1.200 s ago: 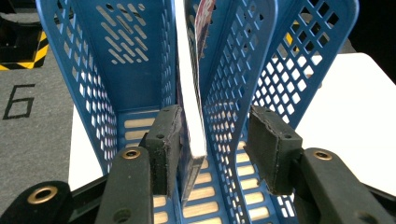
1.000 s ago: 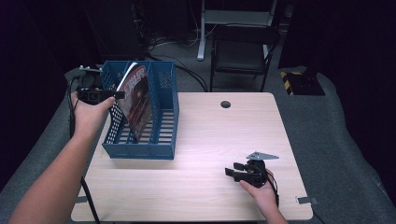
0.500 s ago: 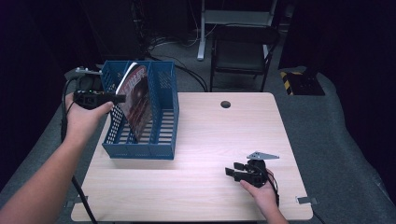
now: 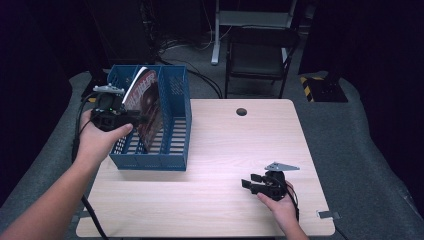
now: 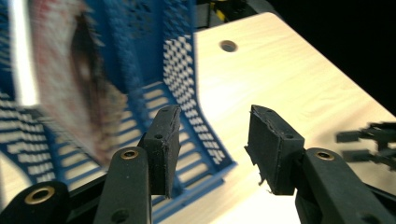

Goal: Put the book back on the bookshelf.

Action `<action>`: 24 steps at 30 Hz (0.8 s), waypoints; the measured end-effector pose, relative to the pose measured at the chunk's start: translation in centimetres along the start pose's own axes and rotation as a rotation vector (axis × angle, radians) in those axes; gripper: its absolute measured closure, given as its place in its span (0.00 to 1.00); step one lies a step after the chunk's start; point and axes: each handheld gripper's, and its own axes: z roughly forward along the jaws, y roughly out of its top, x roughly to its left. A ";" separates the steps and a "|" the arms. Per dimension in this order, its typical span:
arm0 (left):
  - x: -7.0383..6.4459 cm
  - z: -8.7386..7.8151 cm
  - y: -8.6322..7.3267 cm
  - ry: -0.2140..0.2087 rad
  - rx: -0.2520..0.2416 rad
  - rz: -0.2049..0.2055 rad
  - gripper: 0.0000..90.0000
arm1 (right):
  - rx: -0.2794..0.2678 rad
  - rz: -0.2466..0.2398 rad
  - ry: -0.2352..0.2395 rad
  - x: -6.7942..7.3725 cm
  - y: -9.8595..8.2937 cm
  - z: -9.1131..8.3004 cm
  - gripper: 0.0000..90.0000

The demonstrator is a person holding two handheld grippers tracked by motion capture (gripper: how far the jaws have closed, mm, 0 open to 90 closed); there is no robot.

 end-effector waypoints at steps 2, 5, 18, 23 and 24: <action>-0.5 0.4 -0.3 -0.014 -0.001 0.006 0.59 | 0.001 0.003 0.000 0.0 0.0 0.0 0.51; -1.2 1.0 -1.0 -0.046 0.014 0.018 0.59 | -0.009 -0.002 -0.002 -0.1 0.0 0.0 0.51; -3.6 4.3 -5.1 -0.151 0.065 0.111 0.58 | -0.008 0.003 -0.004 0.0 0.1 -0.1 0.51; -4.5 5.1 -6.7 -0.179 0.058 0.137 0.58 | -0.006 0.008 -0.007 0.0 0.0 -0.1 0.51; -4.7 5.3 -7.0 -0.183 0.048 0.135 0.58 | -0.005 0.009 -0.007 0.0 0.0 -0.1 0.51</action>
